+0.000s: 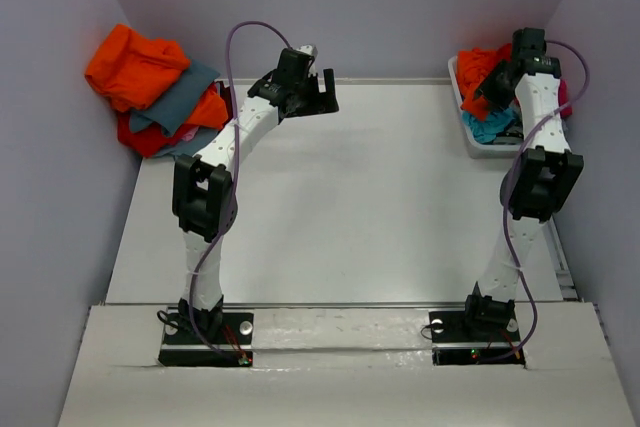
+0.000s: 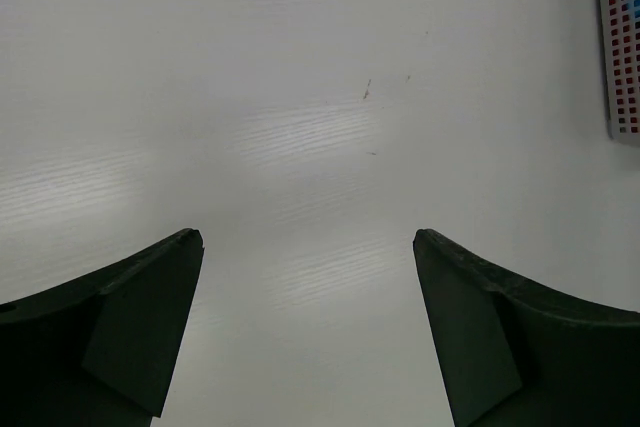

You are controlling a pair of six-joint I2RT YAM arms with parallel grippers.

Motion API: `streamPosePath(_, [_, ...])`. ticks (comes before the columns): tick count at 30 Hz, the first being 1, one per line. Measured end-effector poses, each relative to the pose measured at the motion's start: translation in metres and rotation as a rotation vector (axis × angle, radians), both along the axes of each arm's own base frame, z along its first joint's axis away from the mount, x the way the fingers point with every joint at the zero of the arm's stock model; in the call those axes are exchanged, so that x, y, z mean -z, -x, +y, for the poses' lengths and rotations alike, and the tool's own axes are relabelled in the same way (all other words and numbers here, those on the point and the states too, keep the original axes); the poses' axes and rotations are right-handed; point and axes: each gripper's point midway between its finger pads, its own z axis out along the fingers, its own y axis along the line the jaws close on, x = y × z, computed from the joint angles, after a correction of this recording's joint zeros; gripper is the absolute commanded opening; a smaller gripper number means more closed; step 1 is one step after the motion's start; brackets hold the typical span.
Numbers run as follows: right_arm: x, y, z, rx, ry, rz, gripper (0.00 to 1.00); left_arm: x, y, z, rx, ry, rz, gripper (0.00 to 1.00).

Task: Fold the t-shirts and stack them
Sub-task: Grab the tshirt from the pile

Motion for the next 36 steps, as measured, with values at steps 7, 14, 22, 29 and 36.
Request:
streamPosePath(7, [0.014,-0.001,0.000,0.000,-0.005,0.030,0.47,0.000,0.000,0.000,0.000,0.000,0.000,0.99])
streamPosePath(14, [0.019,-0.001,0.000,-0.004,-0.005,0.039,0.07,0.000,0.000,0.000,0.000,0.000,0.000,0.99])
streamPosePath(22, [0.020,-0.001,0.000,-0.004,-0.005,0.040,0.07,0.000,0.000,0.000,0.000,0.000,0.000,0.99])
streamPosePath(29, [0.013,0.001,0.004,-0.023,-0.005,0.040,0.07,0.000,0.000,0.000,0.001,0.000,0.001,0.99])
streamPosePath(36, [-0.044,0.014,0.031,-0.095,0.031,-0.063,0.07,0.000,0.001,-0.001,0.006,0.003,0.003,0.99])
